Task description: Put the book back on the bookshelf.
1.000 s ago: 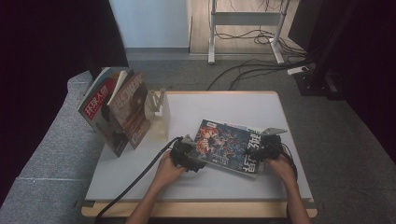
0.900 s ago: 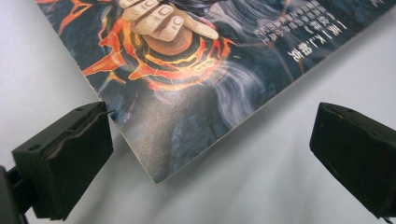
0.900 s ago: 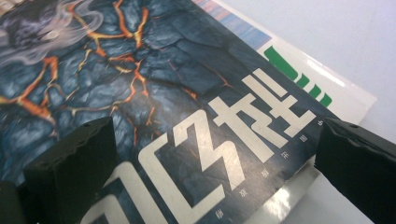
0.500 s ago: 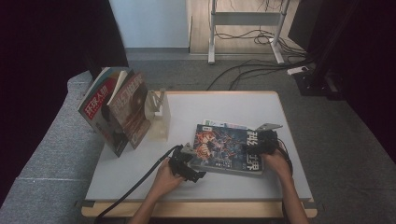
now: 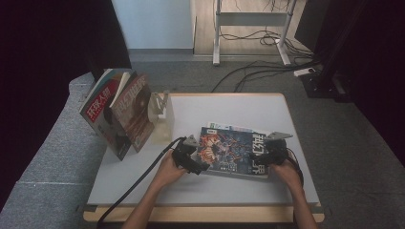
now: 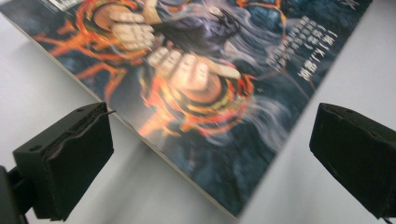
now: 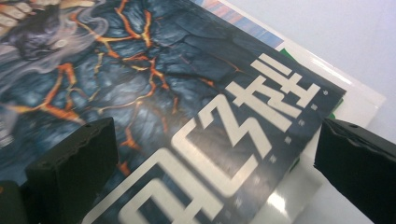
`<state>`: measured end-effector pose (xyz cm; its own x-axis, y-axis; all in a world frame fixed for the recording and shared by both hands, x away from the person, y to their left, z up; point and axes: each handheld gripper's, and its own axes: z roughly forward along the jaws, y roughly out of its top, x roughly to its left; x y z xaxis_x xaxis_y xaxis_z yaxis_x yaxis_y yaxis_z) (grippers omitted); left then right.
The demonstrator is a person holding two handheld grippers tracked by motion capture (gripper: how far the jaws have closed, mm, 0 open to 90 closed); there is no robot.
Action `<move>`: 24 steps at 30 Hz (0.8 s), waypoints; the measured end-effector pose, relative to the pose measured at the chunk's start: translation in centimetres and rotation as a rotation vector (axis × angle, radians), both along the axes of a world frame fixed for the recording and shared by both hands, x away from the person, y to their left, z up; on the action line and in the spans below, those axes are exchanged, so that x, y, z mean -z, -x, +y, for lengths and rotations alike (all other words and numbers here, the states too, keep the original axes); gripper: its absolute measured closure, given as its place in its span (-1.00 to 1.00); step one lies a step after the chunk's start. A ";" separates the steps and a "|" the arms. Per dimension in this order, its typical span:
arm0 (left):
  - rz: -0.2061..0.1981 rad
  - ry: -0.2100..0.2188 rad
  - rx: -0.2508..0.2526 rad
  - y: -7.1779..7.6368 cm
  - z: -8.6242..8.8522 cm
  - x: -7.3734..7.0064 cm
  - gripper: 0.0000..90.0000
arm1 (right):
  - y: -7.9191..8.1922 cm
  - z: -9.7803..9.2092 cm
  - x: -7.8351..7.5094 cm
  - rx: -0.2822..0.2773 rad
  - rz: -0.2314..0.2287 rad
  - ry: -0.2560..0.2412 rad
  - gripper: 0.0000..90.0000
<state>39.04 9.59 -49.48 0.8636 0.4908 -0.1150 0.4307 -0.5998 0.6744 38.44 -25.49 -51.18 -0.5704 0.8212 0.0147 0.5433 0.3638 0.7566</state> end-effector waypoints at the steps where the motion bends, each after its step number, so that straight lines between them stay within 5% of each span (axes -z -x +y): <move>1: -0.002 0.012 -0.004 -0.4 0.1 -0.1 -1.00 | 0.3 -0.1 0.0 0.000 -0.001 -0.002 -1.00; 7: -0.008 0.034 -0.010 -2.4 0.0 -1.0 -1.00 | 1.8 -0.3 0.0 -0.001 -0.007 -0.004 -1.00; 10: -0.033 0.024 -0.011 -3.4 -0.3 -1.3 -1.00 | 2.4 -0.3 0.0 0.003 -0.016 -0.014 -1.00; 24: -0.030 -0.020 0.023 -6.9 -3.3 -1.2 -1.00 | 5.1 -0.5 -0.1 0.000 -0.021 -0.013 -1.00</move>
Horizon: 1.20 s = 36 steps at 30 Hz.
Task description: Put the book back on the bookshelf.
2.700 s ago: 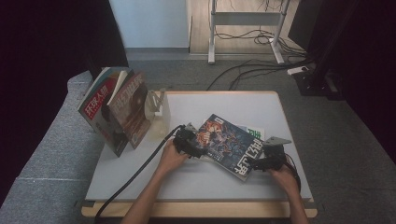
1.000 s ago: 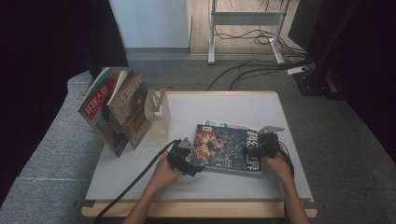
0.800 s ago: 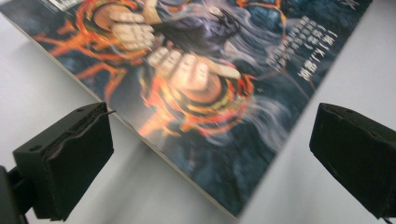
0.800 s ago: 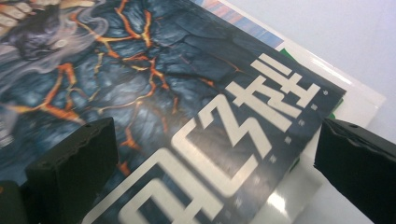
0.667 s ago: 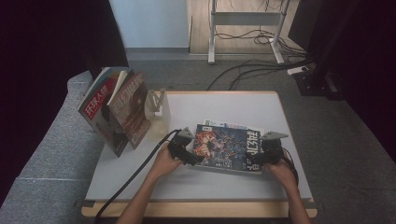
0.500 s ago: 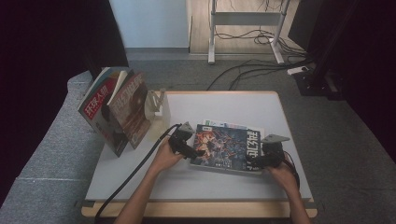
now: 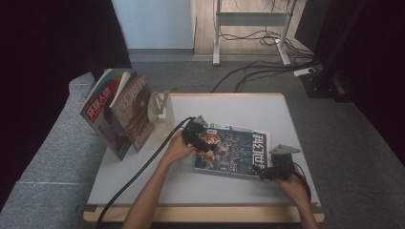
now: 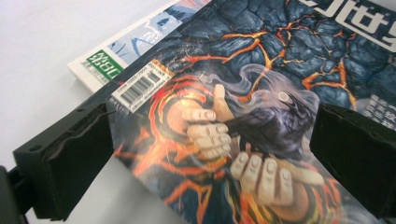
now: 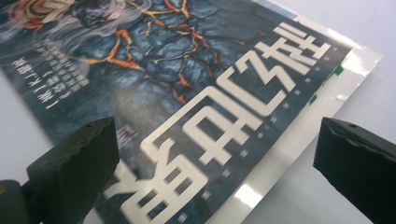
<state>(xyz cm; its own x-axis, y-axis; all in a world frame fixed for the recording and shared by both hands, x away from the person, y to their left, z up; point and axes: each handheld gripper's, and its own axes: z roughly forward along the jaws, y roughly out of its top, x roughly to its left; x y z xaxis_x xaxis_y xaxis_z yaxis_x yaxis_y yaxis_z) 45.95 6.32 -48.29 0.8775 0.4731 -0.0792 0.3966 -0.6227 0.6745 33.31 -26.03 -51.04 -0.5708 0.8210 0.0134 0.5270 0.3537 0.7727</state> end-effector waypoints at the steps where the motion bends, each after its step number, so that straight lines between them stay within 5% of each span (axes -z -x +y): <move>1: -0.008 0.000 0.000 -0.1 -0.2 0.0 -1.00 | 0.2 0.0 0.1 -0.004 0.001 0.004 -1.00; 8: 0.021 -0.007 0.016 -1.6 -1.1 0.4 -1.00 | 1.3 0.2 0.3 -0.018 -0.003 0.005 -1.00; 11: 0.000 -0.039 0.031 -2.1 -1.6 0.8 -1.00 | 1.7 0.3 0.4 -0.023 -0.006 0.005 -1.00; 17: 0.012 -0.006 0.019 -3.2 -1.8 1.8 -1.00 | 2.4 0.6 0.5 -0.025 -0.008 0.018 -0.98; 20: 0.014 0.002 0.013 -3.4 -1.8 1.8 -1.00 | 2.5 0.6 0.6 -0.027 -0.006 0.026 -0.97; 26: -0.024 -0.052 0.017 -3.0 -2.2 1.8 -1.00 | 2.4 0.7 1.2 -0.024 -0.004 0.039 -0.94; 36: -0.010 -0.038 0.004 -3.7 -2.0 2.3 -1.00 | 2.1 0.6 1.2 -0.028 0.008 0.038 -1.00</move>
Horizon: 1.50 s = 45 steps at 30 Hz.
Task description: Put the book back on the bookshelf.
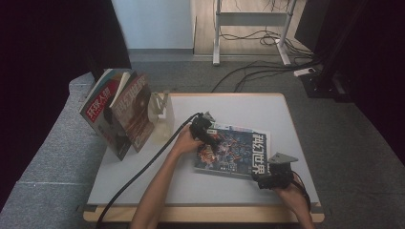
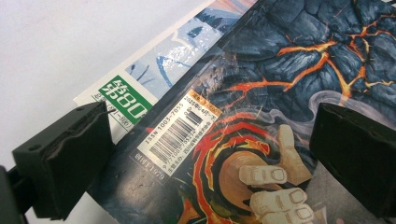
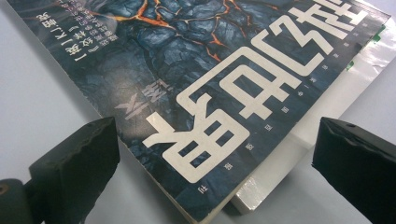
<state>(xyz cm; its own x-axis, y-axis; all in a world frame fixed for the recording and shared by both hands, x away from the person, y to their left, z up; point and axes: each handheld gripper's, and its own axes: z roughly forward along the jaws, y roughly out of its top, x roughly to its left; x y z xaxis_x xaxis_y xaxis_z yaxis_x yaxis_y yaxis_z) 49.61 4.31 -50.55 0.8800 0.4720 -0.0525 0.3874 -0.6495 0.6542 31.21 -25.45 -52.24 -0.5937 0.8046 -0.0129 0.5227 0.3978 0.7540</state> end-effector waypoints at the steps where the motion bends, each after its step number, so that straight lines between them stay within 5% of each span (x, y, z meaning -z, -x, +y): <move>1: 0.002 -0.002 0.001 0.0 0.0 0.0 -1.00 | 0.0 0.0 0.0 0.002 -0.002 0.004 -1.00; 15: 0.035 -0.042 0.009 2.0 1.0 -0.4 -1.00 | -0.7 -2.0 -0.4 0.081 -0.030 0.021 -0.96; 45: 0.076 -0.033 0.043 8.4 2.5 -0.2 -1.00 | -5.1 -5.3 -0.8 0.222 -0.030 0.072 -0.93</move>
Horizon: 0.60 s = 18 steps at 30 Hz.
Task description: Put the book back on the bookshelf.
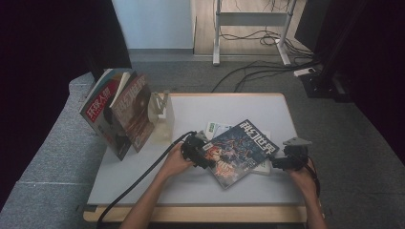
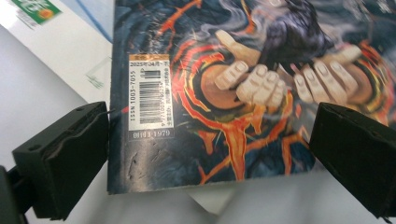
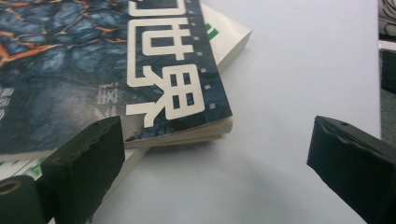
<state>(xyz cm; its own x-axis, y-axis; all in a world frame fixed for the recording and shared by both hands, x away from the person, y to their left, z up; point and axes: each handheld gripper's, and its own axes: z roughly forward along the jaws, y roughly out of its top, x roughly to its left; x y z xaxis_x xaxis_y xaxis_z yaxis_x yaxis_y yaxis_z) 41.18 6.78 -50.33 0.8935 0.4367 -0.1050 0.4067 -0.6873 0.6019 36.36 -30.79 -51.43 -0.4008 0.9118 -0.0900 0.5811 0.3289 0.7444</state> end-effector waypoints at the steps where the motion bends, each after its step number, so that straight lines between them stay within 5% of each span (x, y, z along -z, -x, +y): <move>1: 0.001 -0.001 0.003 0.2 0.0 0.0 -1.00 | -0.2 0.0 0.0 0.004 0.002 0.003 -0.93; 18: 0.039 0.036 0.040 4.1 0.6 -0.2 -1.00 | -1.2 -0.4 0.1 0.010 0.003 -0.055 -0.93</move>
